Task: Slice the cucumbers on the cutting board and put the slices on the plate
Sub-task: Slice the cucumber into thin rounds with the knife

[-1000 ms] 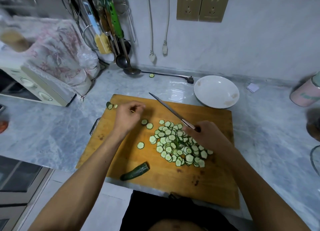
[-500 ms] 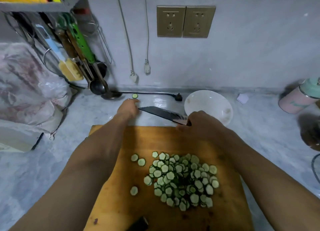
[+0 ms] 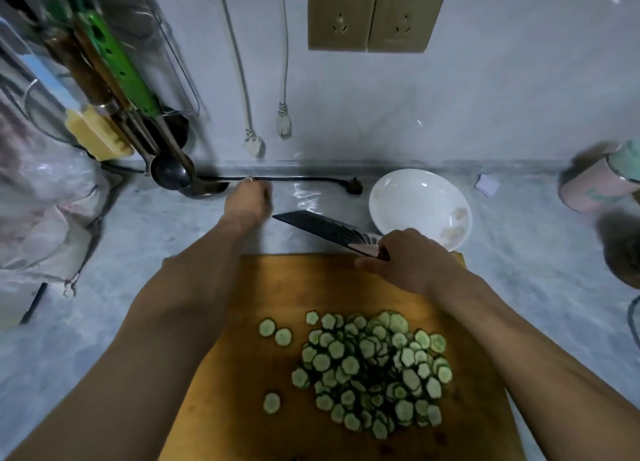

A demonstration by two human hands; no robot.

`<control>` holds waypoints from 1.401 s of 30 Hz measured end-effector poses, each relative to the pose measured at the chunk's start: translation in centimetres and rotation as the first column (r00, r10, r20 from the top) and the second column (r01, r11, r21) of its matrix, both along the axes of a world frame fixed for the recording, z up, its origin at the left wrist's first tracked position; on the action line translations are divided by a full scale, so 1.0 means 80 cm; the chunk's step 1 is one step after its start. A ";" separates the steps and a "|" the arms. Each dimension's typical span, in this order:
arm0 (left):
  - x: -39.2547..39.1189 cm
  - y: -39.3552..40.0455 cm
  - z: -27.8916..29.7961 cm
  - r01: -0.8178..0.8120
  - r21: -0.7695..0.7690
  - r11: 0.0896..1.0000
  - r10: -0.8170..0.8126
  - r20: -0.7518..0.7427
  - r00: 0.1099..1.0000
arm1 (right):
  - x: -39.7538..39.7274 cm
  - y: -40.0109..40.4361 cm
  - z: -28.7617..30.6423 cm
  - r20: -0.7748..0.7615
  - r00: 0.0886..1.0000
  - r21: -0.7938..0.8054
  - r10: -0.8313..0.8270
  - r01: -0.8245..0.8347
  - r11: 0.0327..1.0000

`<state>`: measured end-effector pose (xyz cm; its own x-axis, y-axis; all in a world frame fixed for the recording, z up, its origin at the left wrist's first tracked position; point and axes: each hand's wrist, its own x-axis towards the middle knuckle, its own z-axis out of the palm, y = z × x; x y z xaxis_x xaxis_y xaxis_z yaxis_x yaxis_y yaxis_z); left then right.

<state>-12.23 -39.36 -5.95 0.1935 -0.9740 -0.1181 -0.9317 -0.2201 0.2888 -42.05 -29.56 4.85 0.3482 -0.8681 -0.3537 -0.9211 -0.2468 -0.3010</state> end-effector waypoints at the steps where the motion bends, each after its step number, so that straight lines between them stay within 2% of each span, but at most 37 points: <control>1: -0.002 0.004 0.002 -0.009 0.012 1.000 0.009 -0.025 1.000 | -0.001 0.004 -0.001 0.008 1.000 -0.002 -0.017 0.017 1.000; 3: -0.007 0.016 0.006 -0.039 0.016 0.999 0.040 -0.092 0.995 | -0.005 0.014 -0.003 0.026 0.998 -0.015 -0.062 0.063 0.998; 6: -0.018 0.053 0.013 -0.122 -0.068 0.990 0.103 -0.236 0.966 | -0.021 0.037 -0.007 0.087 0.988 -0.014 -0.125 0.127 0.992; 10: -0.052 0.142 0.020 -0.130 -0.182 0.975 0.061 -0.341 0.938 | -0.045 0.076 -0.016 0.187 0.971 0.006 -0.148 0.150 0.989; 16: -0.116 0.285 0.023 -0.140 -0.237 0.961 0.027 -0.423 0.906 | -0.072 0.135 -0.021 0.198 0.957 0.003 -0.212 0.216 0.976; 22: -0.139 0.331 0.017 -0.140 -0.183 0.973 0.046 -0.442 0.896 | -0.089 0.177 -0.024 0.336 0.933 -0.038 -0.130 0.152 0.988; 26: -0.139 0.368 0.036 -0.289 -0.245 0.925 0.133 -0.506 0.853 | -0.094 0.196 -0.024 0.389 0.916 -0.031 -0.099 0.120 0.992; 28: -0.139 0.403 0.044 -0.346 -0.225 0.911 0.183 -0.531 0.827 | -0.095 0.205 -0.027 0.427 0.899 -0.003 -0.095 0.107 0.994; 31: -0.142 0.469 0.040 -0.329 -0.133 0.935 0.217 -0.517 0.828 | -0.091 0.222 -0.032 0.473 0.880 0.025 -0.036 0.027 0.999; 34: -0.151 0.517 0.022 -0.241 -0.132 0.962 0.161 -0.442 0.883 | -0.081 0.237 -0.035 0.521 0.853 0.035 0.006 -0.029 0.999; 37: -0.162 0.539 0.010 -0.203 -0.079 0.976 0.149 -0.433 0.889 | -0.066 0.250 -0.037 0.549 0.835 0.092 0.037 -0.104 0.990; 39: -0.165 0.545 0.007 -0.204 -0.088 0.975 0.153 -0.401 0.903 | -0.054 0.260 -0.037 0.569 0.822 0.162 0.015 -0.130 0.978; 42: -0.163 0.554 0.007 -0.167 -0.122 0.978 0.116 -0.346 0.931 | -0.037 0.276 -0.033 0.622 0.770 0.374 -0.143 -0.131 0.918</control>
